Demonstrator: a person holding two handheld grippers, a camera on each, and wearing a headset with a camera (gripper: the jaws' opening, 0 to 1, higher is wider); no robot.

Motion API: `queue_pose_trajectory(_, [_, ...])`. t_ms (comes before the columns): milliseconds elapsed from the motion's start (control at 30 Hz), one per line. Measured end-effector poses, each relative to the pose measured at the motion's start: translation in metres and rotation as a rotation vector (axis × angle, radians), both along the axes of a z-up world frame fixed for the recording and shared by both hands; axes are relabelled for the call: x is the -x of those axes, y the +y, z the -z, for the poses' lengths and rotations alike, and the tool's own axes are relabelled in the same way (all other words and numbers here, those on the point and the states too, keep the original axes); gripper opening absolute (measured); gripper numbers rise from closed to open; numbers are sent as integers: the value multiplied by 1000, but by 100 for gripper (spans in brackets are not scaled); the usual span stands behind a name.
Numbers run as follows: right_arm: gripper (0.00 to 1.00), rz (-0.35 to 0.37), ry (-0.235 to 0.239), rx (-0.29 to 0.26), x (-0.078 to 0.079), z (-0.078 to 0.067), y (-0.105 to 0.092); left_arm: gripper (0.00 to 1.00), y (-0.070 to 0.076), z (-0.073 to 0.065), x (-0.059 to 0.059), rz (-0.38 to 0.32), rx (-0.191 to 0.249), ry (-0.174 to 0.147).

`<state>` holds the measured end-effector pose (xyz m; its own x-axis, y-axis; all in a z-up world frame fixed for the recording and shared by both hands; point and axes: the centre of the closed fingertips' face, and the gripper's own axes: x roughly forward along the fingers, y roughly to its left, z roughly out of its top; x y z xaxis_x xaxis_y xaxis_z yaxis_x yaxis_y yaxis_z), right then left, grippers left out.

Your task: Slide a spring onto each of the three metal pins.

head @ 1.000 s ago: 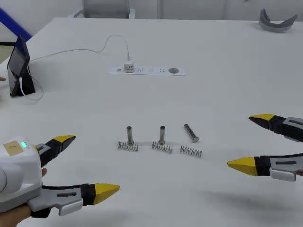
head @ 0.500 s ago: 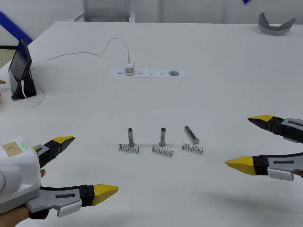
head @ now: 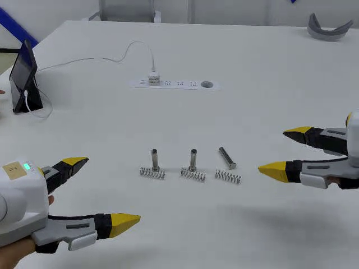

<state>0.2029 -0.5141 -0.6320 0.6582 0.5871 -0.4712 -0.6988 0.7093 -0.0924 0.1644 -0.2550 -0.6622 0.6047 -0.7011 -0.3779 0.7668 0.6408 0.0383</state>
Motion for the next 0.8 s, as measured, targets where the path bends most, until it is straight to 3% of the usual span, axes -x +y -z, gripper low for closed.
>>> queue_pose_trajectory(267, [54, 10, 25, 34, -23, 4, 16, 98, -2, 0, 2, 2, -1, 0])
queue_pose_trajectory(800, [44, 26, 94, 102, -48, 29, 36, 97, -6, -1, 4, 10, -3, -4])
